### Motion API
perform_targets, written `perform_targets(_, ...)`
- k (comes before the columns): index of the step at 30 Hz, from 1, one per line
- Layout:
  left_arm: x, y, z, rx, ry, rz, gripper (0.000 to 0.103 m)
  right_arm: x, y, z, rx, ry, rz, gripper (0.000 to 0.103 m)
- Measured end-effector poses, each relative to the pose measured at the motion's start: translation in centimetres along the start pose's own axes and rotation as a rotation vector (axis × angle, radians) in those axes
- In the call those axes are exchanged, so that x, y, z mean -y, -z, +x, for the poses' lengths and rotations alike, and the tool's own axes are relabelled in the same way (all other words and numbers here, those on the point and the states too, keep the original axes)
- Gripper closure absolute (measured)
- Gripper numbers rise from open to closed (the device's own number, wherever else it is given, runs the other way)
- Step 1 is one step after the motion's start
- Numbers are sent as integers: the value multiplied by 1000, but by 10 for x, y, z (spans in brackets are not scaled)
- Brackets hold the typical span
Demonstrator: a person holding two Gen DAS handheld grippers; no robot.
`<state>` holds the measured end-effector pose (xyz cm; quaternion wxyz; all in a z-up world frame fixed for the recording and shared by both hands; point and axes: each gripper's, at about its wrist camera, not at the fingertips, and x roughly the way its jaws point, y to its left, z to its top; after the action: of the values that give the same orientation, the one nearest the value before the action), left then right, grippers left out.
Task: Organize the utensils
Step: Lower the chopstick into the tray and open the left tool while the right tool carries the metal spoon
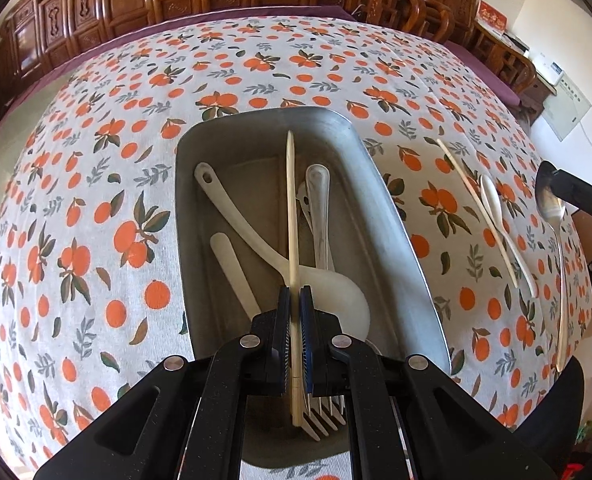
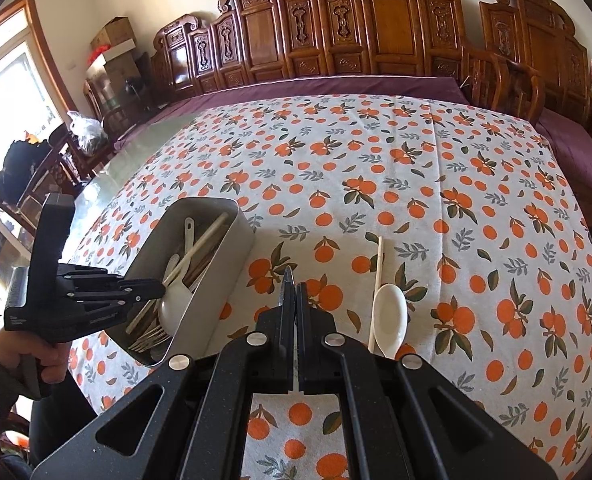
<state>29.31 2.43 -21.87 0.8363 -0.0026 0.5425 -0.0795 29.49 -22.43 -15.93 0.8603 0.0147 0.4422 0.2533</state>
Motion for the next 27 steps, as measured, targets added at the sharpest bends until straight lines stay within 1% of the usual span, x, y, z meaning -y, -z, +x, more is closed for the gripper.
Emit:
perform_targets(7,-2,0,-7,17,11,-4,98,-11,-5,5,-2,-17,-18,101)
perform_targets(9,-4,1,-12,30,14,-8,96,-15,-8,7,-1,-23,-24,101)
perform_targets(12,-7,3,-25,58,18,-13,91,-25,-13,8,7,-38,-35,101)
perform_targets(21,-22,9,-55,121,22,-33,89,-61,-35,12,34,-91,-77,101)
perform_targets(25,-31,10,-63,140,17,-45,84,-73,-46,23,31,-103,-88,101)
perform_targets(27,-36,10,-66,146,12,-50,83,-79,-49,31,26,-105,-94,101)
